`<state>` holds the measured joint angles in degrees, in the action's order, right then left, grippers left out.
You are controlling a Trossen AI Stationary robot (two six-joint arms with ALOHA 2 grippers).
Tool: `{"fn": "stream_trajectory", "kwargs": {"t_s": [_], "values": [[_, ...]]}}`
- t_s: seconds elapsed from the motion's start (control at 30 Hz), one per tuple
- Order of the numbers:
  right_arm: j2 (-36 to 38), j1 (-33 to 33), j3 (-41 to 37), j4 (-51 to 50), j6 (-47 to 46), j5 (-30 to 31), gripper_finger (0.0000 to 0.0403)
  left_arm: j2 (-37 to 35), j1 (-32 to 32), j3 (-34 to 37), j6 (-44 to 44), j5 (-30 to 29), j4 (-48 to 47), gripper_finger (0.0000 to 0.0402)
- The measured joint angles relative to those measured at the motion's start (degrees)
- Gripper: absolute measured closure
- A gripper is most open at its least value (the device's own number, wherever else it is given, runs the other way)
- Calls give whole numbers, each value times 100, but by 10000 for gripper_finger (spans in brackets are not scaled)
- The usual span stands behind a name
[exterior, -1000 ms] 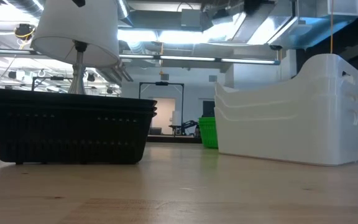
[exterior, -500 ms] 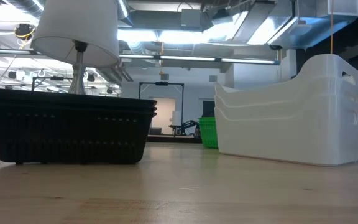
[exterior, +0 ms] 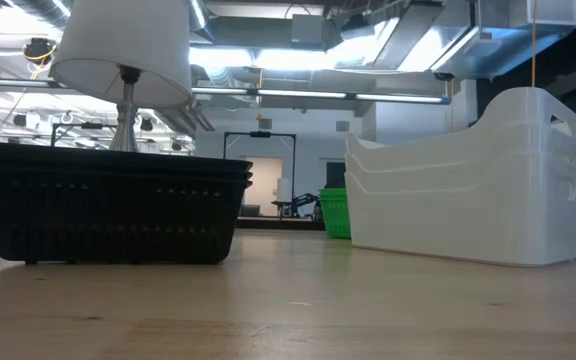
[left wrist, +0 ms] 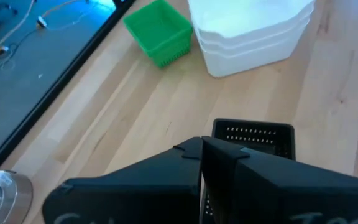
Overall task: Stack baskets by color
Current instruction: Return to Home Position
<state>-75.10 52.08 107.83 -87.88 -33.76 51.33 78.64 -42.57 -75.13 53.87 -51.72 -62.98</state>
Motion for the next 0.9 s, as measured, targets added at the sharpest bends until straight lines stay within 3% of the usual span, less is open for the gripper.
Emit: {"fn": "stream_trajectory", "kwargs": {"t_s": [0.3, 0.53, 0.77, 0.9], "values": [[1308, 631, -1466, 785, 171, 313, 401, -297, -192, 0, -69, -125, 4, 401], [2431, 754, -2665, 2283, 341, -49, 400, -548, -336, 0, -157, -456, 22, 401], [2732, 733, -3260, 2472, 301, 2, 400, -674, -365, 0, -188, -518, 54, 401], [2701, 732, -3441, 2579, 854, -4, 400, -674, -365, 0, -203, -580, 52, 401]]}}
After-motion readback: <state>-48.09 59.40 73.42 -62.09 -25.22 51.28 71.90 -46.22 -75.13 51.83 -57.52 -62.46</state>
